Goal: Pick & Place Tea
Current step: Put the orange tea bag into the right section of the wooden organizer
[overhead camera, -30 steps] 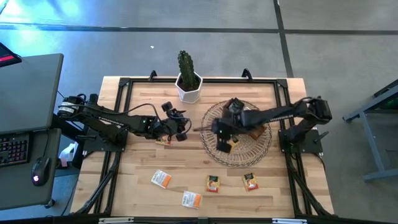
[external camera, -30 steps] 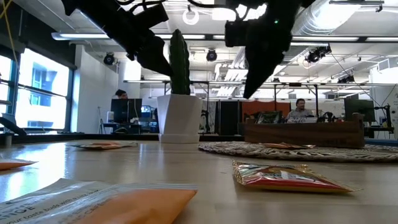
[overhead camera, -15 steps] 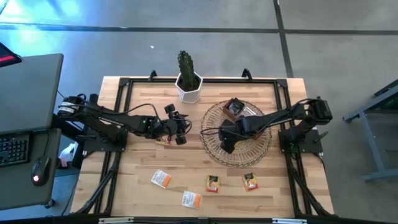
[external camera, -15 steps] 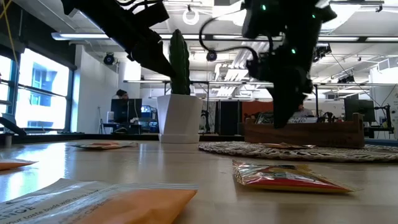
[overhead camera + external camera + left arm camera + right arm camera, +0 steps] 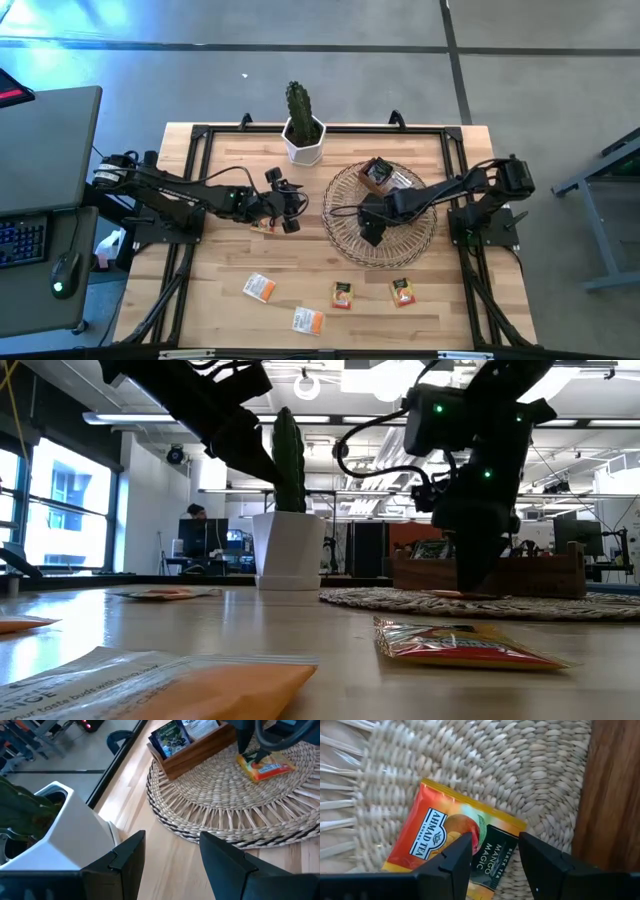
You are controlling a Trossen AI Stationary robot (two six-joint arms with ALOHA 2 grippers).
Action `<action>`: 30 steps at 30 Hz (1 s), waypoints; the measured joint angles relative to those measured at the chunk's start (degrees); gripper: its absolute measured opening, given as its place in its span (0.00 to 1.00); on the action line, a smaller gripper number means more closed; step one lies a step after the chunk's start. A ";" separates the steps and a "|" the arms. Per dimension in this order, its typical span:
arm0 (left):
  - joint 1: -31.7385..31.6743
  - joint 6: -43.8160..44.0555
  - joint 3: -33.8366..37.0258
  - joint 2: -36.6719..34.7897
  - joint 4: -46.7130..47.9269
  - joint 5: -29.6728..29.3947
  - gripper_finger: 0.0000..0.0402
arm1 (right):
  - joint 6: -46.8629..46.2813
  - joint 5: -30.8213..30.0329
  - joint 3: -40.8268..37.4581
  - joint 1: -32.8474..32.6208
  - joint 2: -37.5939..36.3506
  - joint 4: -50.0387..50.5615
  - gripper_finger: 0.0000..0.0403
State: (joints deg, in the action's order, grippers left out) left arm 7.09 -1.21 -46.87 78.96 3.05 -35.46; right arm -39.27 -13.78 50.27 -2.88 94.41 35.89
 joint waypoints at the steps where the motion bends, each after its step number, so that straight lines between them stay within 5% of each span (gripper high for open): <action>1: 0.00 0.00 0.00 0.02 -0.07 -0.02 0.46 | 0.50 -0.18 -0.19 0.20 0.00 -0.26 0.39; 8: 0.00 0.00 0.00 0.00 -0.15 -0.04 0.46 | 1.06 3.19 -0.55 1.12 -0.02 -1.25 0.33; 16: 0.00 0.00 0.00 0.00 -0.52 -0.07 0.46 | 5.54 3.12 -0.57 1.05 -0.02 -1.73 0.02; 22: 0.00 0.00 0.00 0.00 -0.50 -0.07 0.46 | 6.38 5.14 0.71 0.86 0.00 -2.52 0.06; 30: 0.00 0.00 0.00 0.00 -0.46 -0.07 0.46 | 9.44 18.77 5.34 -2.38 0.00 -3.60 0.03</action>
State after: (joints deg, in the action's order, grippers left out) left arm 7.09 -1.21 -46.87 78.96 2.59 -35.53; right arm -29.83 4.98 55.61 -5.26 94.41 32.29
